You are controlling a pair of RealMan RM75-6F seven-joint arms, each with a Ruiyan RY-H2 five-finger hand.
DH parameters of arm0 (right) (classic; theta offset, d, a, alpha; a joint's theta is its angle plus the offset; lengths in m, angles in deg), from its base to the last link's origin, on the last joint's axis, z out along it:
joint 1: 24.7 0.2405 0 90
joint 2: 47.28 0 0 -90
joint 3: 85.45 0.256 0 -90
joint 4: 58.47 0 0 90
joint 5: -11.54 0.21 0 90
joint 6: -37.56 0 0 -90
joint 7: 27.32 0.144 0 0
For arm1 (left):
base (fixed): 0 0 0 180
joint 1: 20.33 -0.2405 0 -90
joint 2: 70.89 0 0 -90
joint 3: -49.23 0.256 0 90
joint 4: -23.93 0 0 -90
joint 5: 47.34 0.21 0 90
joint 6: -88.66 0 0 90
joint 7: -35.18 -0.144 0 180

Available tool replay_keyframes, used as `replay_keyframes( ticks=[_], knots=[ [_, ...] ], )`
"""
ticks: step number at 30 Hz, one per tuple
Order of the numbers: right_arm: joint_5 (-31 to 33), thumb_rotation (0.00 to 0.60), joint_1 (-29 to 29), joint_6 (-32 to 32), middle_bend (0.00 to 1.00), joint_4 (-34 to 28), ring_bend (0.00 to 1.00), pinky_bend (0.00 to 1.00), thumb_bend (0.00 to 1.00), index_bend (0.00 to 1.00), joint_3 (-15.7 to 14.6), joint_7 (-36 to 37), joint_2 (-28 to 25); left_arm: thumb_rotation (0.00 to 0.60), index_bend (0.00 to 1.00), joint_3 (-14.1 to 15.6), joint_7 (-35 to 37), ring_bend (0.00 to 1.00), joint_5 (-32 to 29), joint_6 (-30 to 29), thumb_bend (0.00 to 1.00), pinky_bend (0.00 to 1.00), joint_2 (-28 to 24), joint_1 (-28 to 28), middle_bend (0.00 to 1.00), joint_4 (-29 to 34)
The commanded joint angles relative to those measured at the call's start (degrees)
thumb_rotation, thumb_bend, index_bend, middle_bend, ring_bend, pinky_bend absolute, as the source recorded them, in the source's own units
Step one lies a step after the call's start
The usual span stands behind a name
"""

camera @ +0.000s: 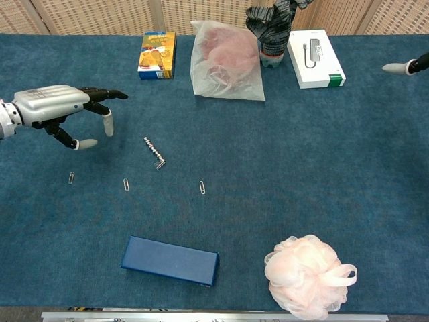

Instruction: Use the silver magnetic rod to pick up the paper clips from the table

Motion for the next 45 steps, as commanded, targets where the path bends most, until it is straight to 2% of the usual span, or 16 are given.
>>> replay_keyframes(
  ticks=[1, 10, 20, 32, 45],
  knots=[
    [-0.1, 0.600, -0.2, 0.0, 0.04, -0.1, 0.00, 0.00, 0.00, 0.06, 0.2, 0.1, -0.1, 0.600, 0.42, 0.3, 0.5, 0.00, -0.1, -0.6, 0.26, 0.05, 0.7, 0.7, 0.00, -0.6],
    [-0.7, 0.600, -1.1, -0.3, 0.04, -0.4, 0.00, 0.00, 0.00, 0.08, 0.9, 0.5, -0.6, 0.600, 0.46, 0.2, -0.8, 0.00, -1.5, -0.9, 0.23, 0.05, 3.4, 2.9, 0.00, -1.8],
    [-0.9, 0.600, -2.9, -1.3, 0.04, -0.9, 0.00, 0.00, 0.00, 0.10, 1.3, 1.1, -1.9, 0.600, 0.48, 1.3, -6.8, 0.00, 0.4, -1.1, 0.23, 0.05, 8.2, 5.9, 0.00, -6.1],
    [-1.0, 0.600, -4.3, -1.2, 0.04, -0.2, 0.00, 0.00, 0.00, 0.10, 1.6, 3.0, -2.5, 0.600, 0.48, 0.8, -6.1, 0.00, -1.7, -0.2, 0.23, 0.05, 12.9, 9.0, 0.00, -10.8],
    [-1.3, 0.600, -4.8, 0.0, 0.04, 1.3, 0.00, 0.00, 0.00, 0.10, 1.9, 4.7, -2.1, 0.600, 0.48, 2.6, -5.5, 0.00, -2.3, 0.9, 0.23, 0.05, 16.3, 11.0, 0.00, -15.2]
  ],
)
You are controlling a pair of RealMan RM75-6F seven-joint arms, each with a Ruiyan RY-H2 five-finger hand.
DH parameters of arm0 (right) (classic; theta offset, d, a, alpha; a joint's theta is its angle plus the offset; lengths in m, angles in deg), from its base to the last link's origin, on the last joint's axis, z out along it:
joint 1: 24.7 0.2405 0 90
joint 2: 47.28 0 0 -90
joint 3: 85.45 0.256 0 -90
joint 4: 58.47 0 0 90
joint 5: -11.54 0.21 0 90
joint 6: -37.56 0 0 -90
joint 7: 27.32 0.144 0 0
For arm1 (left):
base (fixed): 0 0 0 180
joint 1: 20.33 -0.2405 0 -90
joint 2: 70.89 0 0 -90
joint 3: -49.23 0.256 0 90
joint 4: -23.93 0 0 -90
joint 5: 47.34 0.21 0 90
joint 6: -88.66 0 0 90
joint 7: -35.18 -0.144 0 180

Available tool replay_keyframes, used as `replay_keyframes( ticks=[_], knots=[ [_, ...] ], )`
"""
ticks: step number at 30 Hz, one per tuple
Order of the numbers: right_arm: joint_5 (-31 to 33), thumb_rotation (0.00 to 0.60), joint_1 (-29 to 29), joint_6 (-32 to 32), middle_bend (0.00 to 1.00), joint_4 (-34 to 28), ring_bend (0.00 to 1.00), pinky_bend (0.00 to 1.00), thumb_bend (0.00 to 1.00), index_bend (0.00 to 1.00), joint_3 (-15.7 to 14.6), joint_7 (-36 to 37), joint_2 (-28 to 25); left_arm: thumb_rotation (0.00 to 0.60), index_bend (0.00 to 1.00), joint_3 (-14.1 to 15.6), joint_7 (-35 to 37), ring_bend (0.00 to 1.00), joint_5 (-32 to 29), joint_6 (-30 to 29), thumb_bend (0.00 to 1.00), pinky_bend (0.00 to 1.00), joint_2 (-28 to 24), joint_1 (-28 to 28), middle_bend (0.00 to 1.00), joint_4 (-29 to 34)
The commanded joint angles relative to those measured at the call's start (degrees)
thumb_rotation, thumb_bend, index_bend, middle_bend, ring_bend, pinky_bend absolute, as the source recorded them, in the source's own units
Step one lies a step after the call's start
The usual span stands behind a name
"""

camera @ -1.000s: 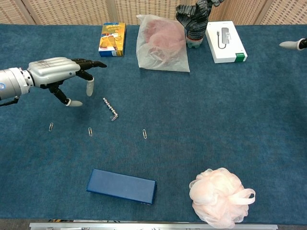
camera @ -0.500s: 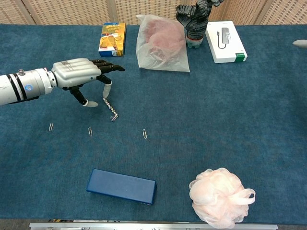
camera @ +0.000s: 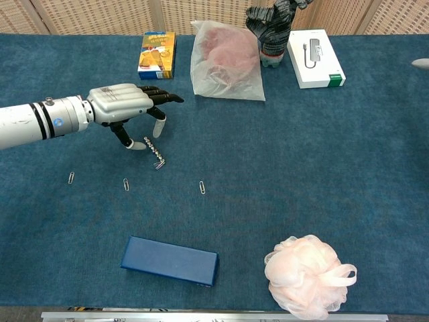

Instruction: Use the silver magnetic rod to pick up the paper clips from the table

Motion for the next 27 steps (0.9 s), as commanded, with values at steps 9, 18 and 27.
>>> replay_keyframes(
  ticks=[9, 18, 27],
  knots=[
    [-0.1, 0.600, -0.1, 0.7, 0.04, 0.6, 0.00, 0.00, 0.00, 0.10, 0.2, 0.5, 0.5, 0.600, 0.48, 1.6, 0.9, 0.00, -0.6, 0.0, 0.23, 0.05, 2.0, 0.5, 0.00, -3.0],
    [-0.2, 0.600, 0.0, 1.2, 0.04, 1.1, 0.00, 0.00, 0.00, 0.10, 0.3, 0.3, 1.2, 0.600, 0.48, 2.3, 1.3, 0.00, -1.1, -0.5, 0.23, 0.05, 2.6, 0.5, 0.00, -3.9],
    [-0.2, 0.600, 0.0, 1.8, 0.04, 1.2, 0.00, 0.00, 0.00, 0.11, 0.4, 0.5, 1.5, 0.600, 0.48, 2.9, 1.4, 0.00, -1.3, -1.1, 0.23, 0.05, 3.0, 0.4, 0.00, -4.4]
  ],
)
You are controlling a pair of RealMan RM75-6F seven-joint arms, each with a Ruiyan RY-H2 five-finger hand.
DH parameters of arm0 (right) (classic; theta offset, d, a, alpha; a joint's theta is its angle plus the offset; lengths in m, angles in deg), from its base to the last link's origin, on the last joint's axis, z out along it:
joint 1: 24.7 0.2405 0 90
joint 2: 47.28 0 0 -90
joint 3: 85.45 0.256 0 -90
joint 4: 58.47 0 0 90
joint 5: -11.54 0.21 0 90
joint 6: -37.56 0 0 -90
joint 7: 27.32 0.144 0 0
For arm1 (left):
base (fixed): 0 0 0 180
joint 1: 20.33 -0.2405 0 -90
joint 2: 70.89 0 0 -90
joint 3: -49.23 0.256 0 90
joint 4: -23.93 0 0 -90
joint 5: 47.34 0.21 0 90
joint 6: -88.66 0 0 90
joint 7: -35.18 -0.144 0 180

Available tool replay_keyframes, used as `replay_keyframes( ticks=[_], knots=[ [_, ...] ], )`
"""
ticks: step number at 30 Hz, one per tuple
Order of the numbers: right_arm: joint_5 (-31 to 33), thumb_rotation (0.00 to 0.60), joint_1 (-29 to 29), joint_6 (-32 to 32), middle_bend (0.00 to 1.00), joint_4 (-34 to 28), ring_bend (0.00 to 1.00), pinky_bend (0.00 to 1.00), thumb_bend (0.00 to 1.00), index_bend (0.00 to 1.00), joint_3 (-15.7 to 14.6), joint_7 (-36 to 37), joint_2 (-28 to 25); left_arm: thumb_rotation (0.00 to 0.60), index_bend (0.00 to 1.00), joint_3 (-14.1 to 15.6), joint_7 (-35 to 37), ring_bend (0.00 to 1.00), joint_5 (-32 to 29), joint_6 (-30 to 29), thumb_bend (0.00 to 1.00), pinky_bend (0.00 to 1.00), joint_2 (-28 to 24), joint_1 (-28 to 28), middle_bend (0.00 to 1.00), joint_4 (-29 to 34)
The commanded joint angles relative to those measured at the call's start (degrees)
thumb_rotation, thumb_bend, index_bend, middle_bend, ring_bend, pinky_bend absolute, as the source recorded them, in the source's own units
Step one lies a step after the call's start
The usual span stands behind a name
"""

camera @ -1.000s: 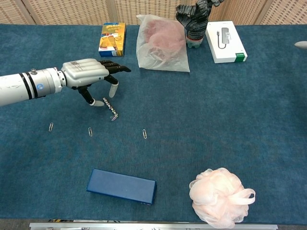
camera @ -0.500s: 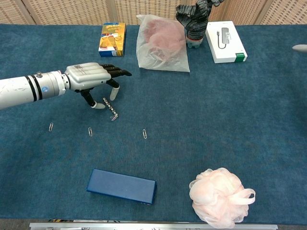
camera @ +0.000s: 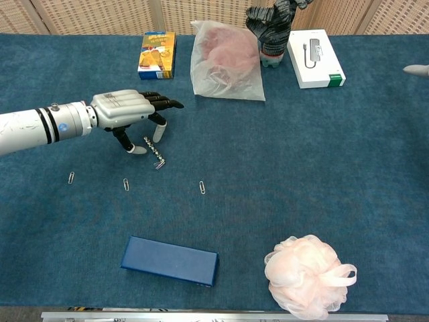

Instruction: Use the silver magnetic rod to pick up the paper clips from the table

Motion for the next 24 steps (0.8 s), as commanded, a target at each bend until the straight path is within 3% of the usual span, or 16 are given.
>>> replay_keyframes(
  ticks=[1, 24],
  knots=[
    [0.0, 0.600, 0.0, 0.1, 0.04, 0.1, 0.00, 0.00, 0.00, 0.11, 0.0, 0.0, 0.1, 0.600, 0.48, 0.1, 0.1, 0.00, -0.1, 0.0, 0.23, 0.05, 0.1, 0.0, 0.00, -0.2],
    [0.2, 0.600, 0.1, 1.1, 0.04, 0.7, 0.00, 0.00, 0.00, 0.12, 0.1, 0.3, 0.7, 0.600, 0.49, 1.0, 1.8, 0.00, -0.6, 0.1, 0.23, 0.05, 2.2, 0.4, 0.00, -3.2]
  ],
)
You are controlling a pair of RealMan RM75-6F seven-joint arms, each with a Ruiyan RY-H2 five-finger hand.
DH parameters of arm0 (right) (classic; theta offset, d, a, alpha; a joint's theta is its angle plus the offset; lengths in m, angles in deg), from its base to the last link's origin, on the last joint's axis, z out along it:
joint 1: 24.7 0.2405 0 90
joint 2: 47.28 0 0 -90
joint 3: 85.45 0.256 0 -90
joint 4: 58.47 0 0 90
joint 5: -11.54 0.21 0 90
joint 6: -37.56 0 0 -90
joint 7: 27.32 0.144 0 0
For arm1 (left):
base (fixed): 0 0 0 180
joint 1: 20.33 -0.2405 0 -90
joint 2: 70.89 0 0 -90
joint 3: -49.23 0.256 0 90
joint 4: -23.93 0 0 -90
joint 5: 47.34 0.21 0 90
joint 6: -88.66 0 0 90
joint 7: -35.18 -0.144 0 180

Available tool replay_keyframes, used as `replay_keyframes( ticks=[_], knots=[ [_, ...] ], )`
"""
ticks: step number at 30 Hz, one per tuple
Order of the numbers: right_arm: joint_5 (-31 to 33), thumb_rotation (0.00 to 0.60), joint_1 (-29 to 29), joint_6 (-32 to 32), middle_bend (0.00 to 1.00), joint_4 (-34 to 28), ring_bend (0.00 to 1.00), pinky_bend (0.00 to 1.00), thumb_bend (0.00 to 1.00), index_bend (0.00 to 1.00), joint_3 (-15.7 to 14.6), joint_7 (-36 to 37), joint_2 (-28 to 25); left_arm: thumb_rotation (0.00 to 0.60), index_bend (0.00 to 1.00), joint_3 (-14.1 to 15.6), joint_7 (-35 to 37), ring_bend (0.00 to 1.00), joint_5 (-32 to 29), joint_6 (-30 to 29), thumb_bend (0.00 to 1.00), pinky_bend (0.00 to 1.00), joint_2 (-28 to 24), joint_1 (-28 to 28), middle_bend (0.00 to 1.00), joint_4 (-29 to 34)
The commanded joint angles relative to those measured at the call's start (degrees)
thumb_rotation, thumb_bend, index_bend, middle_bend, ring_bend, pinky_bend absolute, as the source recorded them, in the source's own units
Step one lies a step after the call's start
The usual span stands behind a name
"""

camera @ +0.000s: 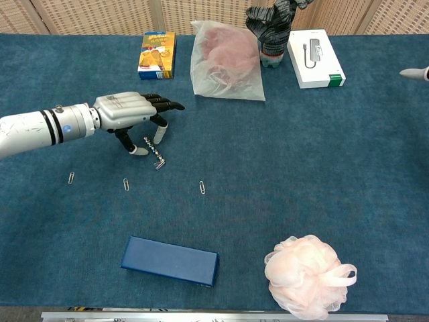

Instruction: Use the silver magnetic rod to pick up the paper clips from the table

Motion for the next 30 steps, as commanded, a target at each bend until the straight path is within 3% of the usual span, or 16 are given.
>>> replay_keyframes(
  ticks=[1, 30],
  knots=[
    [0.0, 0.600, 0.0, 0.1, 0.04, 0.1, 0.00, 0.00, 0.00, 0.12, 0.0, 0.1, 0.1, 0.600, 0.50, 0.0, 0.1, 0.00, 0.0, 0.0, 0.23, 0.05, 0.1, 0.1, 0.00, -0.2],
    [-0.3, 0.600, 0.0, 0.8, 0.04, 1.2, 0.00, 0.00, 0.00, 0.12, 0.0, 1.4, 0.5, 0.600, 0.52, 0.7, 1.2, 0.00, -0.2, 0.7, 0.23, 0.05, 1.6, 0.9, 0.00, -2.0]
  ],
)
